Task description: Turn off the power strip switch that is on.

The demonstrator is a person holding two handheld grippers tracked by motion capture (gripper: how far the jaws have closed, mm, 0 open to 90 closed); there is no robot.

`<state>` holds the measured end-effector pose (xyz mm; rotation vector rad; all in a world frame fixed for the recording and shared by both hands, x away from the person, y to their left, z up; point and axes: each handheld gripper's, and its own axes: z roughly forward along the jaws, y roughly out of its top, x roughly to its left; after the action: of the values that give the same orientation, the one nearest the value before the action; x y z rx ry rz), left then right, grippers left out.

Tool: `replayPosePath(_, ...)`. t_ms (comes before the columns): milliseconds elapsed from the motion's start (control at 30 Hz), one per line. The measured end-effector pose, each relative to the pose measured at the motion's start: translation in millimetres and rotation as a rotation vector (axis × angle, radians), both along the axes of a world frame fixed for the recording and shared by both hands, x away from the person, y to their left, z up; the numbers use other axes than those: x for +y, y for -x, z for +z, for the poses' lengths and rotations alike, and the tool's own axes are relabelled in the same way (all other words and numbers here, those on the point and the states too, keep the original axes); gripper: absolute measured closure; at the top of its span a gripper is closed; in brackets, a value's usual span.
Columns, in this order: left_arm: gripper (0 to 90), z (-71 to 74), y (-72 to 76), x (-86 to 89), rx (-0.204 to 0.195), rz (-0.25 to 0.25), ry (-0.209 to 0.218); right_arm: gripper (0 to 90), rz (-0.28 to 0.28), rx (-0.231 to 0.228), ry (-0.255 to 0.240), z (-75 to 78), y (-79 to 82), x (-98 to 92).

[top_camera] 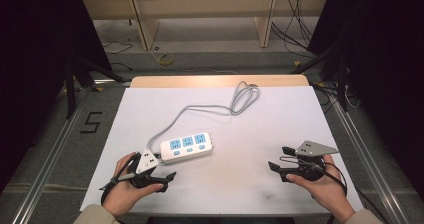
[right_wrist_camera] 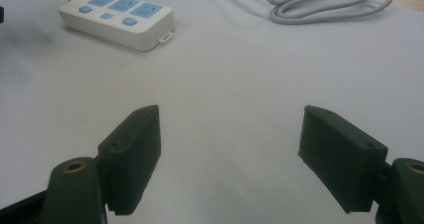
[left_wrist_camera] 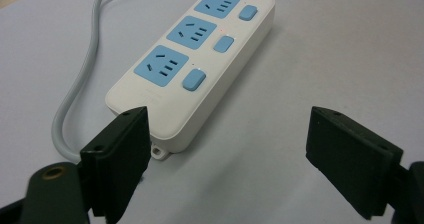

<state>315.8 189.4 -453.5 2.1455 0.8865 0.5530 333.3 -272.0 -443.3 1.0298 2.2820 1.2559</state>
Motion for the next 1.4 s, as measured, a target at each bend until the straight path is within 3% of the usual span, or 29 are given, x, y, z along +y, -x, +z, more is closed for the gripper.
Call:
replayPosePath(333, 20.8, 1.6, 1.4, 1.9, -0.003, 0.002, 0.019, 25.1, 0.005, 0.001, 0.004, 0.4, 0.3, 2.7)
replayPosePath(533, 31.4, 5.6, 1.1, -1.8, -0.010, -0.003, 0.028, 25.3, 0.006, 0.004, 0.006, 0.1, -0.5, 1.7)
replayPosePath(600, 41.5, 7.3, 1.1, -3.6, -0.010, -0.009, 0.035, 25.3, 0.008, 0.005, 0.006, 0.0, -0.6, 1.9)
replayPosePath(633, 41.5, 8.1, 0.8, -4.3, -0.014, -0.013, 0.036, 25.3, 0.008, 0.005, 0.006, 0.0, -0.6, 1.9)
replayPosePath(700, 54.2, 9.5, 0.2, -5.7, -0.014, -0.015, 0.050, 25.4, 0.007, 0.006, 0.005, 0.0, -0.7, 2.2)
replayPosePath(733, 54.2, 10.4, -0.3, -6.1, -0.015, -0.014, 0.050, 25.4, 0.007, 0.006, 0.005, 0.0, -0.7, 2.2)
replayPosePath(767, 63.1, 11.3, -1.0, -6.2, -0.022, -0.014, 0.041, 25.4, 0.007, 0.005, 0.006, 0.0, -0.8, 2.2)
replayPosePath(833, 67.3, 12.6, -2.8, -7.1, -0.031, -0.007, 0.022, 25.4, 0.006, 0.006, 0.005, -0.1, -0.9, 2.2)
replayPosePath(867, 77.6, 13.1, -4.0, -7.6, -0.032, -0.001, 0.016, 25.4, 0.006, 0.010, 0.004, -0.3, -0.9, 2.5)
replayPosePath(900, 77.6, 13.8, -5.5, -8.0, -0.033, 0.003, 0.011, 25.4, 0.006, 0.010, 0.004, -0.3, -0.9, 2.5)
replayPosePath(933, 86.8, 14.6, -6.7, -8.3, -0.032, 0.009, 0.009, 25.4, 0.009, 0.011, 0.005, -0.4, -1.1, 3.0)
replayPosePath(967, 89.5, 15.3, -7.9, -8.8, -0.032, 0.015, 0.010, 25.4, 0.011, 0.010, 0.007, -0.5, -1.1, 3.2)
replayPosePath(1200, 89.8, 17.0, -14.7, -17.3, 0.003, 0.004, 0.002, 25.5, 0.009, 0.012, 0.003, -0.4, -1.6, 3.4)
replayPosePath(1400, 89.9, 19.4, -21.1, -23.0, 0.003, 0.010, 0.001, 25.6, 0.009, 0.013, 0.001, -0.8, -1.8, 3.5)
